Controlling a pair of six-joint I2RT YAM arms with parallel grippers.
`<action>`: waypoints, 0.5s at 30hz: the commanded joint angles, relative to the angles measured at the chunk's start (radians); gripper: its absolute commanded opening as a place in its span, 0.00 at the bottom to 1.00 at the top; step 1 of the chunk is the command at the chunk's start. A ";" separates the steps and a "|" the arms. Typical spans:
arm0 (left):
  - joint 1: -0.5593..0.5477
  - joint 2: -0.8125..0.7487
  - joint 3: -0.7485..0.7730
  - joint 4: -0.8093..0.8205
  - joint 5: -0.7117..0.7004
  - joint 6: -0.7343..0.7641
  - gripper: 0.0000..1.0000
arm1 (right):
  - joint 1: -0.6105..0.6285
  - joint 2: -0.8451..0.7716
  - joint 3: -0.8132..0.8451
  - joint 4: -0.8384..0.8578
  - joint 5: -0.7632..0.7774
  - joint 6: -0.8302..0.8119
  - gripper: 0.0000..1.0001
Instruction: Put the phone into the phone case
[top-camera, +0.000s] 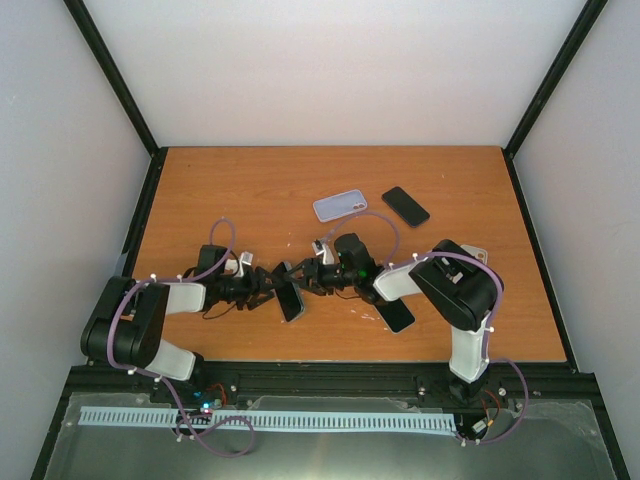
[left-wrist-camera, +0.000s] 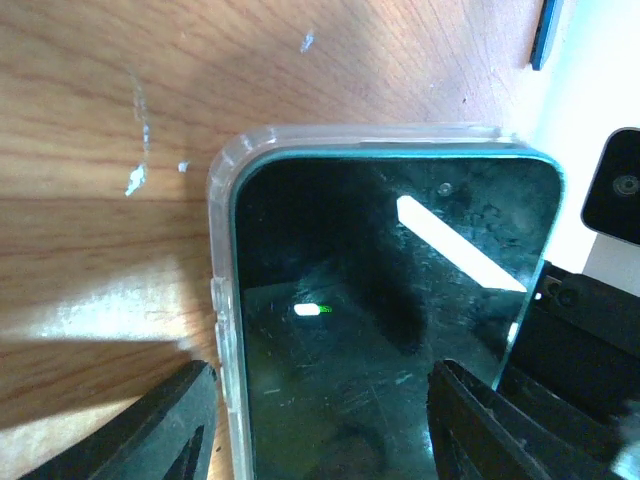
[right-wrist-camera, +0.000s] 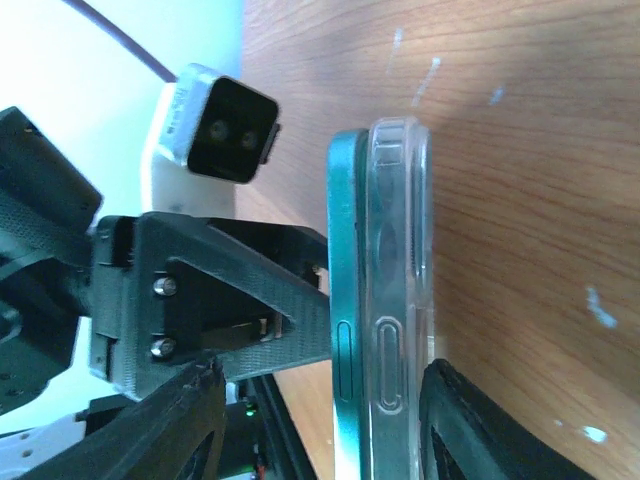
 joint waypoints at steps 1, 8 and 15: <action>-0.008 -0.009 -0.002 -0.006 0.009 0.003 0.58 | 0.007 -0.035 0.010 -0.099 0.026 -0.086 0.51; -0.008 -0.004 0.001 -0.010 0.006 0.003 0.58 | 0.008 -0.024 0.037 -0.150 0.031 -0.119 0.30; -0.008 0.001 -0.001 -0.008 0.004 0.002 0.57 | 0.008 -0.015 0.034 -0.110 0.008 -0.102 0.05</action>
